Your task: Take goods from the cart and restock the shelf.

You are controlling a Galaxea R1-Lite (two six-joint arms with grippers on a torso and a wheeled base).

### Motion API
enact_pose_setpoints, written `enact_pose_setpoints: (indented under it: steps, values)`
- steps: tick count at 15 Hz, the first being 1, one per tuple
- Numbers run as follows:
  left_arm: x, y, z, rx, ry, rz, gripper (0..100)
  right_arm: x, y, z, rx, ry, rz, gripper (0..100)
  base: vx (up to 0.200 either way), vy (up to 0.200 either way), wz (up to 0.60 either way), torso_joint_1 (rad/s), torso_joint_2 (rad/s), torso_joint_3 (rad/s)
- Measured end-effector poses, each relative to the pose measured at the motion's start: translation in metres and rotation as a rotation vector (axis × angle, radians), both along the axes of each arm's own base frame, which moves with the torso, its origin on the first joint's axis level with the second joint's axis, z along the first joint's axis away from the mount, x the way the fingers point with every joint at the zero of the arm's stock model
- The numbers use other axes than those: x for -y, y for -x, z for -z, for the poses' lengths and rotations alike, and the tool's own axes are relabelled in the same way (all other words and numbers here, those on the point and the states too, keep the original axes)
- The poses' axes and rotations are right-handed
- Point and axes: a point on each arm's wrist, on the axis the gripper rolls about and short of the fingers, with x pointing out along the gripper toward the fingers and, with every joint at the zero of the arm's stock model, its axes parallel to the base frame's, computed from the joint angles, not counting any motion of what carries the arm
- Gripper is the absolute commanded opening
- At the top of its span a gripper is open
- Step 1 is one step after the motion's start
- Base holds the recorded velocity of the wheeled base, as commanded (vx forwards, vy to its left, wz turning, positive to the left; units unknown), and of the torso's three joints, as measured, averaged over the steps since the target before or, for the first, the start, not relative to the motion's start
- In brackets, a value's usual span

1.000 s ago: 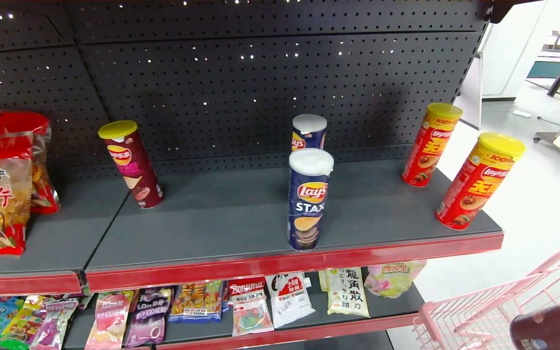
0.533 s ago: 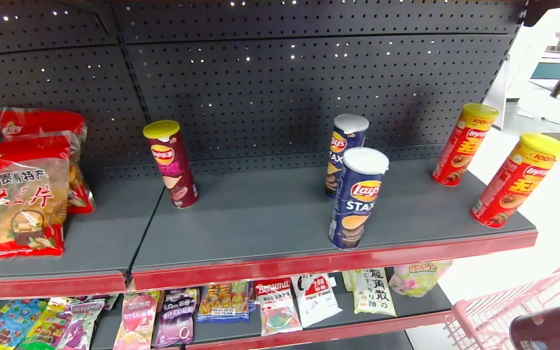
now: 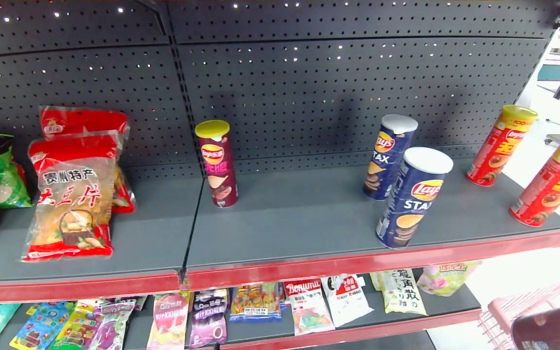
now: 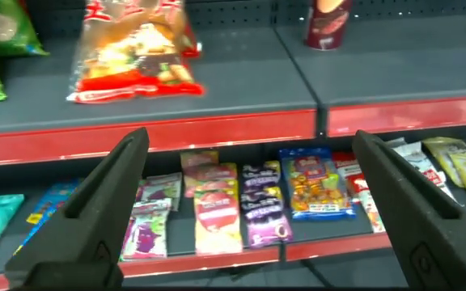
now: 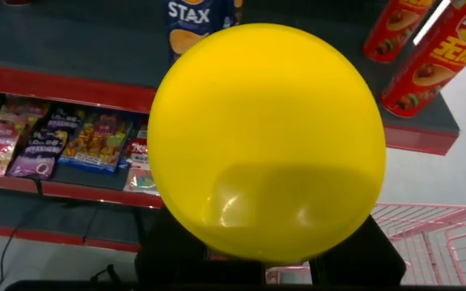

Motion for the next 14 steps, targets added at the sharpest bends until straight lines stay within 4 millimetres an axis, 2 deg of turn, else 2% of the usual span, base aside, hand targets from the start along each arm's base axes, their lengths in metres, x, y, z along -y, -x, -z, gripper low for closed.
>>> enact_pose_setpoints:
  steps: [1, 8, 12, 14]
  values:
    - [0.000, 0.000, 0.000, 0.001, 0.000, 0.000, 100, 0.000, 0.000, 0.000, 0.002, -0.001, 0.000, 0, 0.000, 0.200, 0.00, 0.007, 0.01, 0.002]
    - [0.000, 0.000, 0.000, -0.001, 0.000, 0.001, 100, 0.004, 0.013, 0.009, 0.062, 0.022, -0.005, 0, 0.000, 0.000, 0.00, 0.000, 0.00, 0.000]
    - [0.000, -0.003, -0.001, -0.039, -0.018, 0.027, 100, 0.008, 0.023, 0.023, 0.120, 0.041, -0.009, 0, 0.000, 0.000, 0.00, 0.000, 0.00, 0.000]
    - [0.001, -0.002, -0.011, -0.027, -0.029, 0.087, 100, 0.009, 0.027, 0.029, 0.139, 0.035, -0.012, 0, 0.000, 0.000, 0.00, 0.000, 0.00, 0.000]
